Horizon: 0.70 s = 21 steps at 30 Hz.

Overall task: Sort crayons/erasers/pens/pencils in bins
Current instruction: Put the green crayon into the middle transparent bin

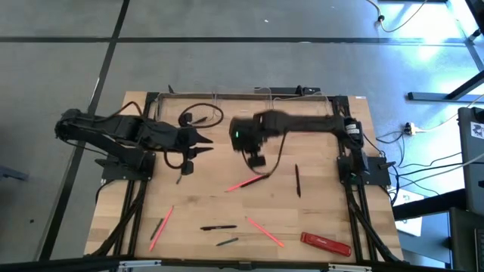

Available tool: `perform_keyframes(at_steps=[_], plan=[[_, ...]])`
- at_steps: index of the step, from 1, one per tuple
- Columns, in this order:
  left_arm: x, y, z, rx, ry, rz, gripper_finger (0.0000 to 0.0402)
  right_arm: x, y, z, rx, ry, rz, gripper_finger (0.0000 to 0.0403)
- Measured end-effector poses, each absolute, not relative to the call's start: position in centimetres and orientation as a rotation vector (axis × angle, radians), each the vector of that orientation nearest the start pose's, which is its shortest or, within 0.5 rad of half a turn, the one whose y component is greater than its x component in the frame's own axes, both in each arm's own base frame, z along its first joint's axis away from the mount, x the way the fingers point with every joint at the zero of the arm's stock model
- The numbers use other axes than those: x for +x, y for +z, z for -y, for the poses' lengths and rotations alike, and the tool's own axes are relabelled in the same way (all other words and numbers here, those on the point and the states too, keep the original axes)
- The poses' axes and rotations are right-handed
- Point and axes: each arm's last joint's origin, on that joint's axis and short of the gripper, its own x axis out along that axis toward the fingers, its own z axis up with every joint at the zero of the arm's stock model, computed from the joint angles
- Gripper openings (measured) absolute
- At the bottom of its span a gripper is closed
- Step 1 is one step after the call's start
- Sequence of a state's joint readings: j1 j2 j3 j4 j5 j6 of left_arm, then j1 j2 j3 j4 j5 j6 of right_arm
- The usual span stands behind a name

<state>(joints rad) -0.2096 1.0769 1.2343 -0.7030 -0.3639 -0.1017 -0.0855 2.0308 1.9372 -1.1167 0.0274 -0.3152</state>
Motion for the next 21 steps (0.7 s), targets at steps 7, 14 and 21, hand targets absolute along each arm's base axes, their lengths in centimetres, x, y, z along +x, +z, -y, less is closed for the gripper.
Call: perform_keyframes(at_steps=[7,14,21], plan=[[20.5,38.3,3.1,0.073,0.204,-0.538,0.0084,41.2,31.6,11.0,-0.340,-0.118,-1.147,0.0039],[20.6,38.3,2.3,0.064,0.241,-0.540,0.0084,41.0,29.6,17.5,-0.345,-0.188,-1.135,0.0039],[20.7,38.2,1.4,0.052,0.285,-0.543,0.0084,41.6,23.6,21.7,-0.256,-0.151,-1.244,0.0039]])
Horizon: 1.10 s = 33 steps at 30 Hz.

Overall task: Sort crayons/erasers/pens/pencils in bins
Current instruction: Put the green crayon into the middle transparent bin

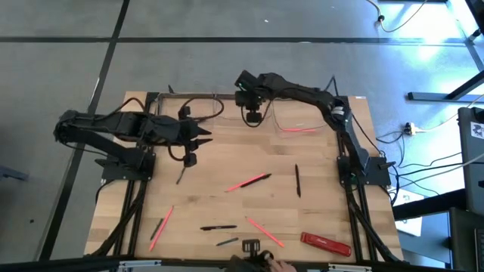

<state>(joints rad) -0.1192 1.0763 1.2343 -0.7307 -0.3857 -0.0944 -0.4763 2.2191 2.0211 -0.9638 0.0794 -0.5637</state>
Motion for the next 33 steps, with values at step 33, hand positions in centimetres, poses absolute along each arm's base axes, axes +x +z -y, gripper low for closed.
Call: perform_keyframes(at_steps=[33], plan=[[20.2,37.4,0.1,-0.039,0.378,-0.628,0.0084,41.4,21.4,23.6,-0.218,-0.183,-1.302,0.0134]])
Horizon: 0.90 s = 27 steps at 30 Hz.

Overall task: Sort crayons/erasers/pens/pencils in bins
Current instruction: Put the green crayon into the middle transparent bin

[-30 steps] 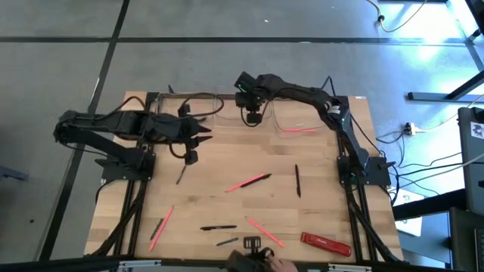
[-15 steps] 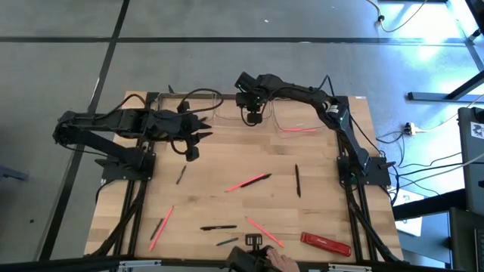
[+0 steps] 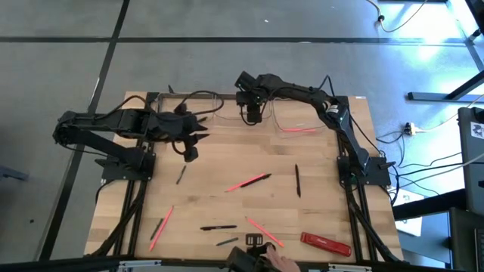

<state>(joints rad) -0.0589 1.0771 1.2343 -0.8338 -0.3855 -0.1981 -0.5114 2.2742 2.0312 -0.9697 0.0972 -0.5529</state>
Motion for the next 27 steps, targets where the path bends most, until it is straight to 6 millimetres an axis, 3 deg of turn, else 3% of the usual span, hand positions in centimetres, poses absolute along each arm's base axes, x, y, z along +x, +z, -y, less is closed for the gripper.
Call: perform_keyframes(at_steps=[3,8,19,27], plan=[[19.9,37.2,0.1,-0.113,0.407,-0.645,0.0084,41.4,23.0,23.5,-0.195,-0.196,-1.302,0.0139],[19.1,36.3,0.0,-0.261,0.492,-0.729,0.0084,41.2,27.7,21.8,-0.202,-0.135,-1.308,0.0140],[16.7,33.9,2.7,-0.713,0.623,-0.975,0.0084,38.8,35.5,11.0,-0.208,0.362,-1.085,0.0127],[16.2,29.1,4.9,-0.943,0.782,-1.082,0.0084,36.3,40.5,4.2,-0.321,0.493,-0.936,0.0120]])
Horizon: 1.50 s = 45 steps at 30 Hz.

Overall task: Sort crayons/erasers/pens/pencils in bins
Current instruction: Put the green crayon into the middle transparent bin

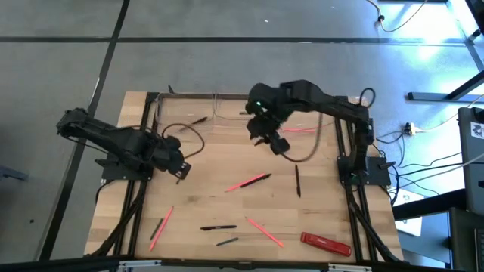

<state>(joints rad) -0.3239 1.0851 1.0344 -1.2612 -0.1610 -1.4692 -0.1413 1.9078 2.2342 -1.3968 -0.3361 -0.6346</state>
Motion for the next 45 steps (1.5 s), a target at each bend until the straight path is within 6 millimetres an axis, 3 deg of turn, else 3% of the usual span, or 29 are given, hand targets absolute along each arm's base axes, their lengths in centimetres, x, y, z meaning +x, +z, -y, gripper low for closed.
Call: perform_keyframes(at_steps=[10,20,45], plan=[[15.9,22.4,5.0,-0.960,0.845,-1.132,0.0084,34.3,43.3,-0.1,-0.399,0.568,-0.823,0.0119],[15.1,18.1,4.7,-0.955,0.871,-1.144,0.0084,34.1,43.4,-1.2,-0.370,0.576,-0.826,0.0119],[14.6,13.0,4.5,-0.941,0.872,-1.120,0.0084,34.2,43.4,-1.2,-0.368,0.573,-0.824,0.0119]])
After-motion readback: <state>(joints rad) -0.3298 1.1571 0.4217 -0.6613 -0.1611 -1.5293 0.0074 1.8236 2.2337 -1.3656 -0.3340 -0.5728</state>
